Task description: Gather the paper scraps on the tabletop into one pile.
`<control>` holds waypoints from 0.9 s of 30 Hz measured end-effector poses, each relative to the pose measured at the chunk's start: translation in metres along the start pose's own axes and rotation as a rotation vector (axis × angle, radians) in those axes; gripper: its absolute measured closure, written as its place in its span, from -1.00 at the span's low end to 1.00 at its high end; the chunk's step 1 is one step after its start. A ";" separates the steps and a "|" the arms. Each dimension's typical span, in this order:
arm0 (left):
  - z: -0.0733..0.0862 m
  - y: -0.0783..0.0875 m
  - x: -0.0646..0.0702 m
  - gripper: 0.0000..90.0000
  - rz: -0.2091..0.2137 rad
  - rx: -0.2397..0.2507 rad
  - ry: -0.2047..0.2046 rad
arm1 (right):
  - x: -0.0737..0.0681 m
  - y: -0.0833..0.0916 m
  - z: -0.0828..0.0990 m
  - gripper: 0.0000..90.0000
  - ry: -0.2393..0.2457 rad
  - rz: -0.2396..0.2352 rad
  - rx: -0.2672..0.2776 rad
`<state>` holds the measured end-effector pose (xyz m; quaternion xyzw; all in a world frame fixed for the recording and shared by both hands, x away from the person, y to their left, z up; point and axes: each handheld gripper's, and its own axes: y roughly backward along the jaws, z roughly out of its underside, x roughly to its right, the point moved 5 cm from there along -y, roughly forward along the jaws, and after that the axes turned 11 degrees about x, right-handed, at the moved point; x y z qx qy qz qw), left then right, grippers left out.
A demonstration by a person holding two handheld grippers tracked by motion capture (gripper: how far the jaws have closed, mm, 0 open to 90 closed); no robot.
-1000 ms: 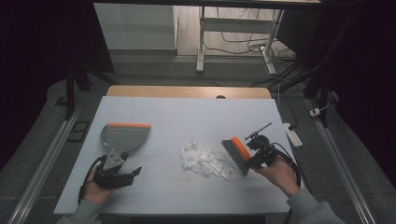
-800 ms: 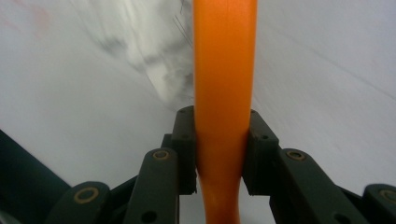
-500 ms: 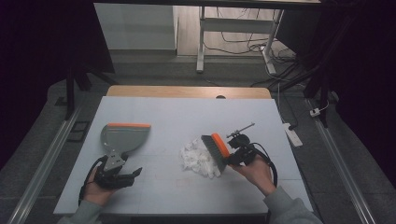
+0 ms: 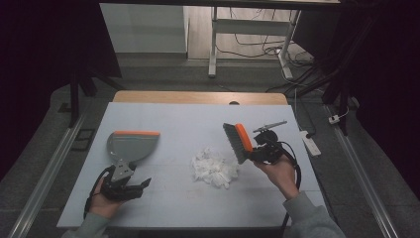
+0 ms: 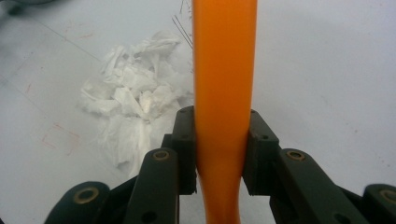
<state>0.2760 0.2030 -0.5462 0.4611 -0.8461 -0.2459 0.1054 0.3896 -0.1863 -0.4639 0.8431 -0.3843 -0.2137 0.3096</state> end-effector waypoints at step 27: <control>0.001 0.000 0.000 -0.33 -0.004 -0.004 -0.002 | -0.019 -0.037 -0.011 0.56 0.044 -0.008 0.029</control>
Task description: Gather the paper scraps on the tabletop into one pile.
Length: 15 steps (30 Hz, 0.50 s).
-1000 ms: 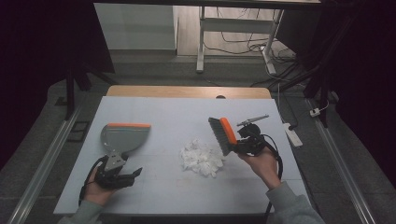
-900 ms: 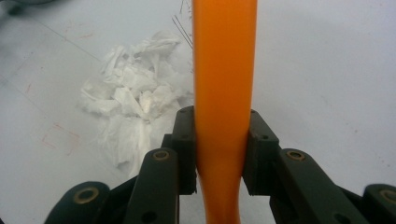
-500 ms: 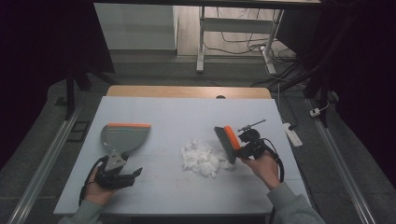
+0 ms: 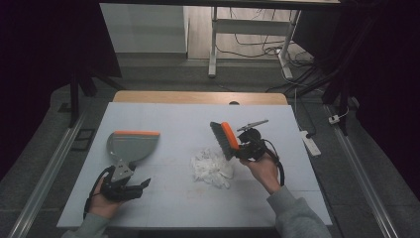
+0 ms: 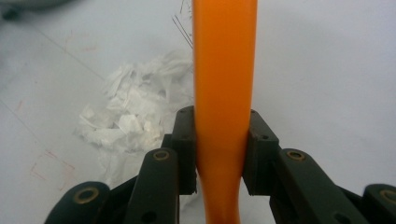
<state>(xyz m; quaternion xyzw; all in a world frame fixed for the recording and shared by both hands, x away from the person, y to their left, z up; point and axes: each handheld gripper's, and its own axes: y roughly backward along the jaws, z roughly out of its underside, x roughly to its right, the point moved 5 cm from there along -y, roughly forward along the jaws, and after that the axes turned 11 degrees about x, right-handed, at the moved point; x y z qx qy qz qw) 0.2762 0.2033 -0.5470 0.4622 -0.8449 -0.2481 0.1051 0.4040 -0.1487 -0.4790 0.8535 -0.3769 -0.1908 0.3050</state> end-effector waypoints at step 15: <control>-0.001 0.001 -0.001 -0.33 -0.003 0.005 0.004 | 0.021 0.042 0.000 0.56 -0.020 -0.027 0.085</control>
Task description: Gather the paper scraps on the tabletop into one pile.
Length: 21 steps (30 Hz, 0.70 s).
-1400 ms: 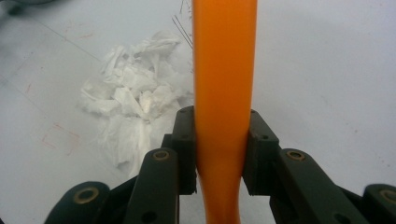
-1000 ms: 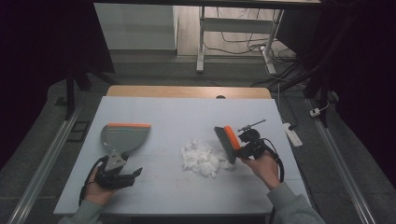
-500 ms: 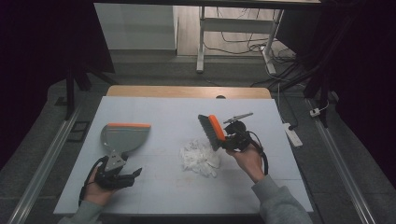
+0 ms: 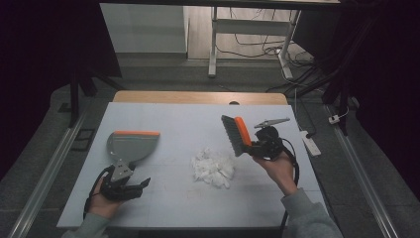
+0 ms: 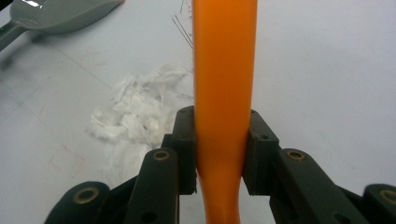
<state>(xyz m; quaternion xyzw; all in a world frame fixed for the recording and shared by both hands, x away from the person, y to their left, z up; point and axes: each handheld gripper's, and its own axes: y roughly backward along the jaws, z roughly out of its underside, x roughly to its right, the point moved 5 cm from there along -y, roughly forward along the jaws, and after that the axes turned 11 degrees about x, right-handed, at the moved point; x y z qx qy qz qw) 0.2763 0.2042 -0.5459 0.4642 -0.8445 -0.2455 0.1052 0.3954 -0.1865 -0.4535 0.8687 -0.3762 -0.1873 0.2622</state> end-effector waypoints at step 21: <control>-0.007 -0.004 0.003 -0.33 -0.001 0.005 -0.004 | 0.040 0.060 0.087 0.56 0.016 0.018 0.090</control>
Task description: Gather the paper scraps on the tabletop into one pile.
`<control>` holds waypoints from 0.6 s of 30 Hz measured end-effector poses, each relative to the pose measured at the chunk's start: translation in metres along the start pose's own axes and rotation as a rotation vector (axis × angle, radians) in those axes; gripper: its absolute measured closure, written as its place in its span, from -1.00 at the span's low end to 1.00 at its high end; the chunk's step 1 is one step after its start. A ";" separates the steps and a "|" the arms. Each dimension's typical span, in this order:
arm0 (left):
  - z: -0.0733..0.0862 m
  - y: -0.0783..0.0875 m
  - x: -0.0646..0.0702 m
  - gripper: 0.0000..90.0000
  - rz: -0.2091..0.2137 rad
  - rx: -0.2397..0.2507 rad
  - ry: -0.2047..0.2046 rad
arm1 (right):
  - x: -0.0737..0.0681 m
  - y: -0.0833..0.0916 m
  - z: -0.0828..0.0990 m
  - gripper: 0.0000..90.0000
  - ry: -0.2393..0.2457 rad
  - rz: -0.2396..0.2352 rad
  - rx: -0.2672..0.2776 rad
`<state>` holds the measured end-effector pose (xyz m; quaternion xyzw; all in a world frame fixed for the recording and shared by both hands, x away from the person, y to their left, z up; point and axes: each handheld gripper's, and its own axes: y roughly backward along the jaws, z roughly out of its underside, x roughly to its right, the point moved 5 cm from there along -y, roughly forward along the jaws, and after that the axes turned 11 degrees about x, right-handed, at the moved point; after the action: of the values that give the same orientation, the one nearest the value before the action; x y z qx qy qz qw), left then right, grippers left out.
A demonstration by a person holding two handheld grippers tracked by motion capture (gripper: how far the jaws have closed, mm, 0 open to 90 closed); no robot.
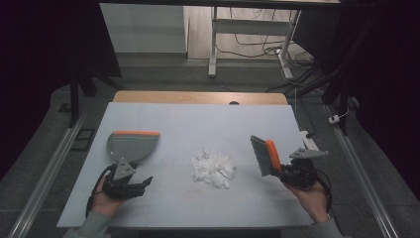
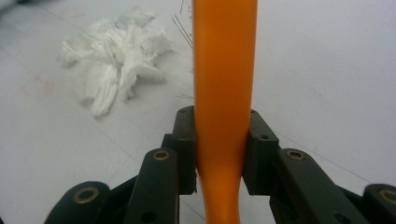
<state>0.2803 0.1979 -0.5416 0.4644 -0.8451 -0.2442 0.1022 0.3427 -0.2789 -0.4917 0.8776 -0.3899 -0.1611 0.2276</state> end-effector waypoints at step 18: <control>-0.001 0.001 -0.001 -0.33 -0.005 0.005 -0.001 | 0.001 0.006 0.008 0.56 0.038 0.000 0.037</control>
<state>0.2805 0.1995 -0.5401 0.4664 -0.8448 -0.2425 0.0999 0.3363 -0.2852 -0.4952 0.8845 -0.3885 -0.1370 0.2188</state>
